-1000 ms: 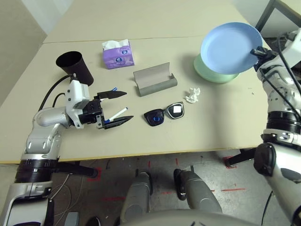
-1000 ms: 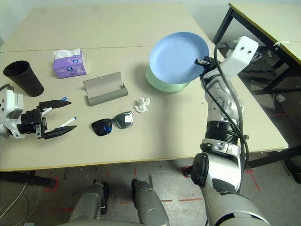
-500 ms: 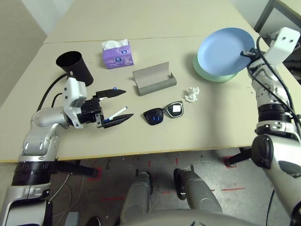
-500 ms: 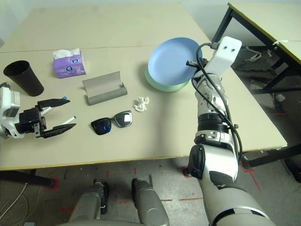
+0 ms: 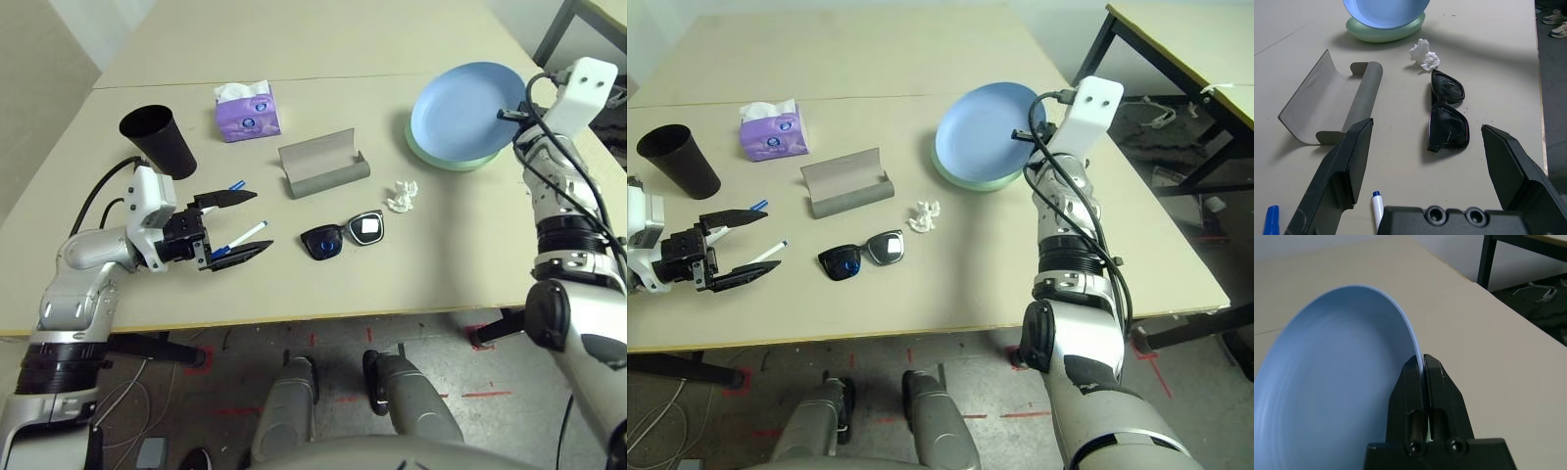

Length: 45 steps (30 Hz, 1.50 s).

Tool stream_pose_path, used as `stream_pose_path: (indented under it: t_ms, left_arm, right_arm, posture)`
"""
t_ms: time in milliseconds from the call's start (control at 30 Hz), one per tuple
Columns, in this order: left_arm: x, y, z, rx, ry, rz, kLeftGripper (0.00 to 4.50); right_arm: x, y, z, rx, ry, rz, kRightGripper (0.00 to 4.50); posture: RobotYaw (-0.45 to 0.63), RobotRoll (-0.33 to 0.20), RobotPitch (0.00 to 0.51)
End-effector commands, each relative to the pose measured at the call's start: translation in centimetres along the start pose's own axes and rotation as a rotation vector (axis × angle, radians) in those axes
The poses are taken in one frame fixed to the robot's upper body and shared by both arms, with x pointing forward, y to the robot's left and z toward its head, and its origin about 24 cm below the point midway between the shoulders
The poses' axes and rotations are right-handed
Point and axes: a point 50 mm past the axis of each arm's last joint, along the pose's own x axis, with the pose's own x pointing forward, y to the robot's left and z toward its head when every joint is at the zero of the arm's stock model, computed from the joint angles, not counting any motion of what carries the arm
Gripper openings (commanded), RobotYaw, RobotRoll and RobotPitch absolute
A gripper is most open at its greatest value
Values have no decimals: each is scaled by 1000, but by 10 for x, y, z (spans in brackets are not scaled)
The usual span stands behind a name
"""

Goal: Organize and tidy the items on the table.

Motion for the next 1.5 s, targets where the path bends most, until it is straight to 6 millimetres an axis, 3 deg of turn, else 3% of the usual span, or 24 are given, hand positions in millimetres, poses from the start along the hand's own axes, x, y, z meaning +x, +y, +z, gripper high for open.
stream_pose_path:
  t_ms: [33, 333, 433, 767, 900, 1067, 1267, 1333, 1500]
  left_arm:
    - [2, -1, 0, 8, 16, -15, 4500]
    - [2, -3, -1, 12, 11, -3, 4500]
    - [2, -4, -1, 10, 11, 0, 4500]
    - [2, -3, -3, 3, 14, 7, 4500]
    - [0, 0, -2, 4, 16, 16, 4500]
    - [-4, 0, -3, -9, 24, -10, 4500]
    - [-3, -7, -7, -61, 8, -63, 4500]
    - [-2, -5, -6, -83, -6, -58, 4500]
    - [-3, -11, -7, -108, 20, -117, 4500]
  right_arm:
    - [1, -3, -4, -21, 21, -21, 33]
    - [1, -4, -9, -37, 43, -21, 33]
    - [2, 0, -10, -24, 51, -9, 778]
    - [1, 6, -6, 14, 29, 37, 4376]
    - [-11, 10, 4, -8, 8, 228, 4448]
    - [-58, 0, 12, -148, -7, 539, 4448]
    - [-107, -27, -6, -198, 61, 710, 4448]
    - [-120, -32, -19, -304, 93, 787, 4448]
    - [-136, -34, -48, -373, 127, 889, 4448]
  posture:
    - [-106, 0, 208]
    - [-95, 0, 210]
    - [-94, 0, 212]
    - [-98, 0, 210]
    - [-100, 0, 208]
    - [-121, 0, 213]
    - [-133, 0, 213]
    - [-136, 0, 210]
    - [-128, 0, 208]
